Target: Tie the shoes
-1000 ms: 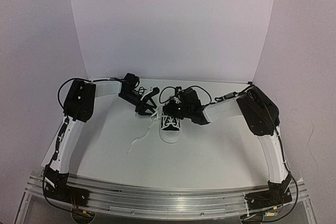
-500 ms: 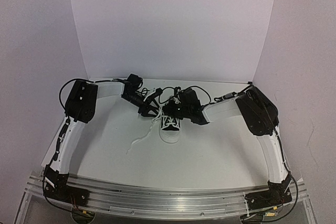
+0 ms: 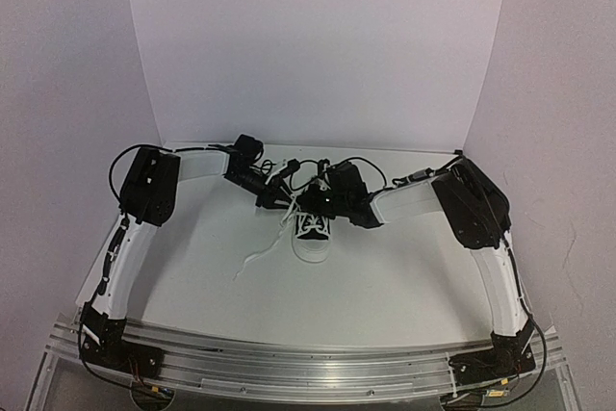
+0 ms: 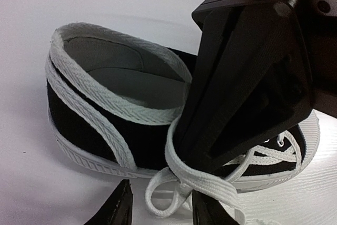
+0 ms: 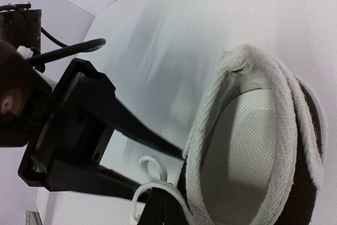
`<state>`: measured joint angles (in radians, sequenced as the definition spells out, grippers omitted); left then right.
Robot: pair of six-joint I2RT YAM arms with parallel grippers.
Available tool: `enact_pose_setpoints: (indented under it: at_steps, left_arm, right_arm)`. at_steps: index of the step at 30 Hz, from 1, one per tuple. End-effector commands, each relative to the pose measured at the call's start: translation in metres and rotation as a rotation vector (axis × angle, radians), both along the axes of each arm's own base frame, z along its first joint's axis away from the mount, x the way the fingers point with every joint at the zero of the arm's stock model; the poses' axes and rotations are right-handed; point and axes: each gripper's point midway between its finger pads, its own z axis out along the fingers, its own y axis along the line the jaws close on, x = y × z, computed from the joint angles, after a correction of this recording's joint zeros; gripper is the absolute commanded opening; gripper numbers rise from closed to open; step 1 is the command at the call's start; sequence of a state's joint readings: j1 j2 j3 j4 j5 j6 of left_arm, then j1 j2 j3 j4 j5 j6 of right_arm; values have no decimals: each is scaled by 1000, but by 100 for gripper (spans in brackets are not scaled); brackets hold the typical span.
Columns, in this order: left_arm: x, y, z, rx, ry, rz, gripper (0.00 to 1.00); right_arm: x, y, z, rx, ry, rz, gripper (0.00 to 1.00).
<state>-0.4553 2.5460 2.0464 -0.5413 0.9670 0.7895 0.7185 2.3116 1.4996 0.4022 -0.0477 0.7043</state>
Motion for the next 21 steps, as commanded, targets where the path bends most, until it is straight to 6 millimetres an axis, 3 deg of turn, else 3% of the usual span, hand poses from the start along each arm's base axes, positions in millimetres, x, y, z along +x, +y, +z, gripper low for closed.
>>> enact_pose_setpoints:
  at_steps: [1,3,8,12,15,18,21]
  left_arm:
    - [-1,-4,58,-57,-109,-32,13]
    - [-1,-3,60,-52,-117,-30,1]
    - [-2,1,63,-36,-112,-16,0]
    - [9,3,63,1,-113,55,0]
    - [14,6,60,27,-115,88,0]
    - [14,8,57,37,-99,107,0]
    - [13,11,53,50,-81,128,0]
  right_arm:
    - [-5,4,-14,-44,20,38,0]
    - [-6,5,-8,-42,8,51,0]
    - [-9,7,22,-34,-55,88,5]
    - [-19,7,49,-22,-100,141,32]
    - [-35,2,66,-23,-128,194,44]
    - [-59,0,72,-71,-178,281,59]
    - [-83,1,64,-171,-238,379,64]
